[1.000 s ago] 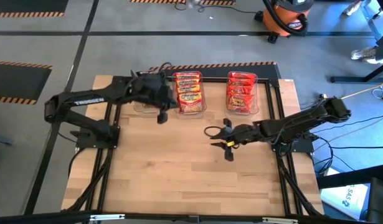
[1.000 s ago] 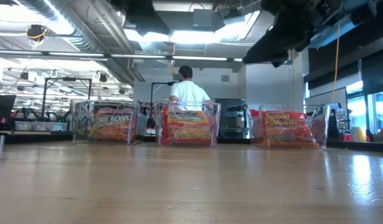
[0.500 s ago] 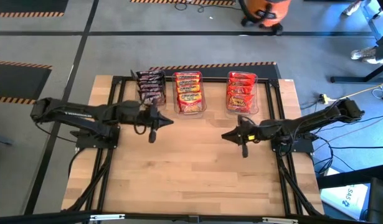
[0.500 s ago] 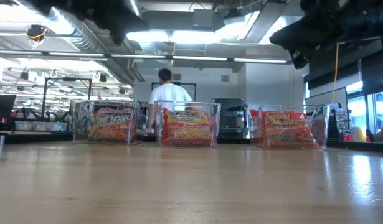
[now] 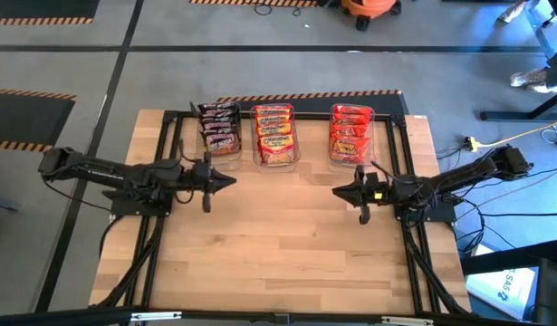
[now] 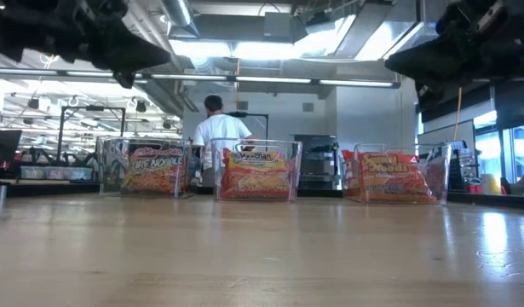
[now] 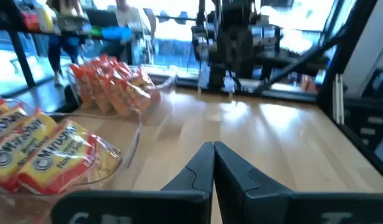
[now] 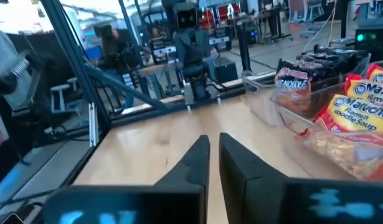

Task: Sort Maruchan noodles
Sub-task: Return to Home Position

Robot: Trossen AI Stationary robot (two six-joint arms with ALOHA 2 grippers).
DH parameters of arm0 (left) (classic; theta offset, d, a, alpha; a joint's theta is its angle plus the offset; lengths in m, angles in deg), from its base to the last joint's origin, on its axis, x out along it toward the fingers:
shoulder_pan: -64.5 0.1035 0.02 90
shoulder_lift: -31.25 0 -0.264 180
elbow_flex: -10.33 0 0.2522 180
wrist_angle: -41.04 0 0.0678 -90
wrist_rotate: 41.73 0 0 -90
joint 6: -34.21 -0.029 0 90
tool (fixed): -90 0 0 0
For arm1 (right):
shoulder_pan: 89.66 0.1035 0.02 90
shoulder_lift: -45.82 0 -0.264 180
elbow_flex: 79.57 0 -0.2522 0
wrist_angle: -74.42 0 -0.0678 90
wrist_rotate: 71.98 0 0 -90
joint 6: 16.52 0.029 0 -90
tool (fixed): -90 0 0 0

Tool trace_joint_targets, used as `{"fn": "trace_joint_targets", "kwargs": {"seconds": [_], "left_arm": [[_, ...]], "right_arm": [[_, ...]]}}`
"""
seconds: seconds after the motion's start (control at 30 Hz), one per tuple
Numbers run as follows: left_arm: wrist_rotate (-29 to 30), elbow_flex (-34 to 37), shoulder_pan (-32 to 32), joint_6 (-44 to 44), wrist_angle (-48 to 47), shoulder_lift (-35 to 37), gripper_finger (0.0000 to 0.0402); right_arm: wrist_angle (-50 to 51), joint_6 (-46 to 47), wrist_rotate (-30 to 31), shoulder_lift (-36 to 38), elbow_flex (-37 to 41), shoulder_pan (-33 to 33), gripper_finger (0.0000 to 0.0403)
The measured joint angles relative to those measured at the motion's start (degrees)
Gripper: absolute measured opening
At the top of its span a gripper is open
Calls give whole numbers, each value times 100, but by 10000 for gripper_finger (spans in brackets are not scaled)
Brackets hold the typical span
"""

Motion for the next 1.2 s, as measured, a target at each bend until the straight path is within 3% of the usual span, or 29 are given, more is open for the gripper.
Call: {"fn": "trace_joint_targets", "kwargs": {"seconds": [0.17,0.33,0.6,0.87,1.03,1.2], "left_arm": [[86,585,2,40,405,712,3],[85,997,2,50,395,1381,1],[90,1488,4,59,317,2288,4],[13,1484,4,168,-432,2998,2],[-284,1484,4,191,-921,3485,2],[-119,1480,4,201,-1377,3913,1]], "right_arm": [[-827,125,25,237,572,0,17],[-531,163,99,489,621,2,17],[740,146,-266,1199,623,2,17],[1949,37,-444,2360,623,-9,17],[2762,31,-361,3195,623,-9,17],[3435,5,-163,3968,623,-9,17]]}}
